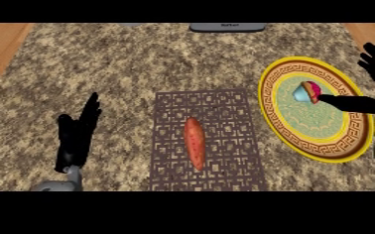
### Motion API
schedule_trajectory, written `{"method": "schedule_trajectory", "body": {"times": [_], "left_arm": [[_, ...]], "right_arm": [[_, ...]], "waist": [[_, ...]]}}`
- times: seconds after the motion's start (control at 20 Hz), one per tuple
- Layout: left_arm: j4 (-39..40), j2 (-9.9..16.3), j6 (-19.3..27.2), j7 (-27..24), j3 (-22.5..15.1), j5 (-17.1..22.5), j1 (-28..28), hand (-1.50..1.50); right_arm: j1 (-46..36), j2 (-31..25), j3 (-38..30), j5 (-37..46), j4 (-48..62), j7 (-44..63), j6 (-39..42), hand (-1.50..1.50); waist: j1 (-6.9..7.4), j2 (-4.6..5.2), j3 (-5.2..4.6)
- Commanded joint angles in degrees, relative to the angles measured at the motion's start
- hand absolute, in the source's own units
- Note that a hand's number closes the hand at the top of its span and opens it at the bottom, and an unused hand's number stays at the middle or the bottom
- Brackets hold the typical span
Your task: Pick the cupcake from the placemat and place it in the plate
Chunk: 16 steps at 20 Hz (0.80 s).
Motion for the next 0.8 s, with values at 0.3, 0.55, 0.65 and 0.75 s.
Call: {"method": "schedule_trajectory", "body": {"times": [0.3,0.55,0.65,0.75], "left_arm": [[3.9,-1.3,-0.5,-1.3,1.7,-1.1,-3.1,0.00],[-6.5,-1.3,-2.1,3.7,0.1,-1.9,4.0,0.00],[-3.7,-1.1,-2.2,1.3,1.8,-2.1,2.0,0.00],[-0.1,-2.8,-0.9,1.8,1.6,-3.6,-1.4,0.00]], "right_arm": [[7.5,-2.0,-3.6,-13.0,0.4,-9.0,5.8,-1.50],[6.1,-2.8,1.4,-12.8,1.0,-8.4,3.0,-1.50],[7.5,-1.2,3.1,-11.6,3.8,-14.0,0.7,-1.50],[7.5,-2.3,4.1,-12.5,0.5,-9.3,-0.5,-1.50]], "waist": [[0.50,0.23,-0.03],[0.86,0.17,-0.03],[0.82,0.20,-0.03],[0.70,0.20,-0.04]]}}
